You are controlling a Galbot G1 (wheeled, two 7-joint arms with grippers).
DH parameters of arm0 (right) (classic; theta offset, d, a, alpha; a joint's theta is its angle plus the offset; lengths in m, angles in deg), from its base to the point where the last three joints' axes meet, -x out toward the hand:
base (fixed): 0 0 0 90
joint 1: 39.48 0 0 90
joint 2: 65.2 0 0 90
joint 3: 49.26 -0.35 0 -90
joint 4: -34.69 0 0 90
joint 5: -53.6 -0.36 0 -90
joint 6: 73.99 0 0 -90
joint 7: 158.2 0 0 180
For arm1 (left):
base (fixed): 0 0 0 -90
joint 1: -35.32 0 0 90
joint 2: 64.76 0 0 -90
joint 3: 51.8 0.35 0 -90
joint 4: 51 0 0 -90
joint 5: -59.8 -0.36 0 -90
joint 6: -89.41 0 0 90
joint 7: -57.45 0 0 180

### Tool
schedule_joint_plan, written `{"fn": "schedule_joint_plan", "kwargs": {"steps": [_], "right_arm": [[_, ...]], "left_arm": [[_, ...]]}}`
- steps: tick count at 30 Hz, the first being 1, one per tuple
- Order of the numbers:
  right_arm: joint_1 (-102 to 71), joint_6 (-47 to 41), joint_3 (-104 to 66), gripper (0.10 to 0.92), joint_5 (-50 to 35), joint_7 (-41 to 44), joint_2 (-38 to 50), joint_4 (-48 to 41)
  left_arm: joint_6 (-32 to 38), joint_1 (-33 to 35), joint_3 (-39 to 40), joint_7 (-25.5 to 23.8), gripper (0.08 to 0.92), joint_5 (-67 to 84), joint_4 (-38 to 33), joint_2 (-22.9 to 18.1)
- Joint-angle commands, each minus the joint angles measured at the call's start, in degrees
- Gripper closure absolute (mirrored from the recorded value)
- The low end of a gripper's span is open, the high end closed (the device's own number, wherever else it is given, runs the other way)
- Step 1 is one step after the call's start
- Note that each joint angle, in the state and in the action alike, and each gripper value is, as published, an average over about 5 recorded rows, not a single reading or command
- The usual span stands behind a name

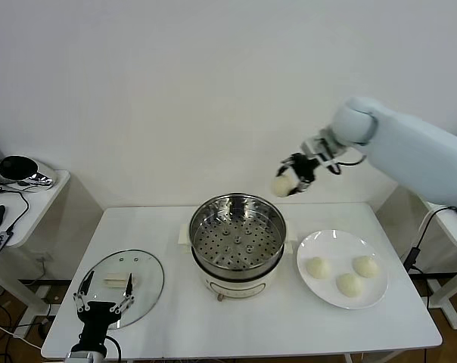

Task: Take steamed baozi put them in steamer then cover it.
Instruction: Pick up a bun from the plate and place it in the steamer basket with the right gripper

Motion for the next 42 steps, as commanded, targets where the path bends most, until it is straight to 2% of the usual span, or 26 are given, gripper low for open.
{"fn": "schedule_joint_plan", "kwargs": {"steps": [1, 11, 31, 34, 39, 42], "right_arm": [[2.59, 10.60, 7.36, 0.423, -0.46, -1.76, -15.68, -6.71], [-3.42, 20.85, 8.41, 0.423, 16.18, -2.91, -19.23, -13.75], [-8.31, 27.22, 6.07, 0.414, 26.41, -7.01, -21.15, -18.07], [-8.72, 27.61, 6.04, 0.383, 26.84, -7.38, -21.13, -18.07], [-8.69, 28.41, 5.58, 0.252, 27.07, -9.16, -21.02, -17.84], [-6.60, 26.73, 5.76, 0.211, 23.66, -8.91, -19.82, -15.32]], "left_arm": [[-0.35, -0.07, -0.05, -0.14, 0.177, 0.77, -1.02, -0.43], [-0.59, 0.43, -0.85, -0.20, 0.177, 0.74, -2.02, -0.95], [-0.49, 0.34, -0.95, -0.12, 0.177, 0.64, -2.23, -1.54], [-0.41, 0.52, -0.92, -0.06, 0.177, 0.63, -2.46, -1.68], [-0.34, 0.76, -1.10, 0.03, 0.177, 0.64, -2.88, -1.67], [-0.44, 0.82, -1.16, 0.01, 0.177, 0.63, -3.35, -1.71]]}}
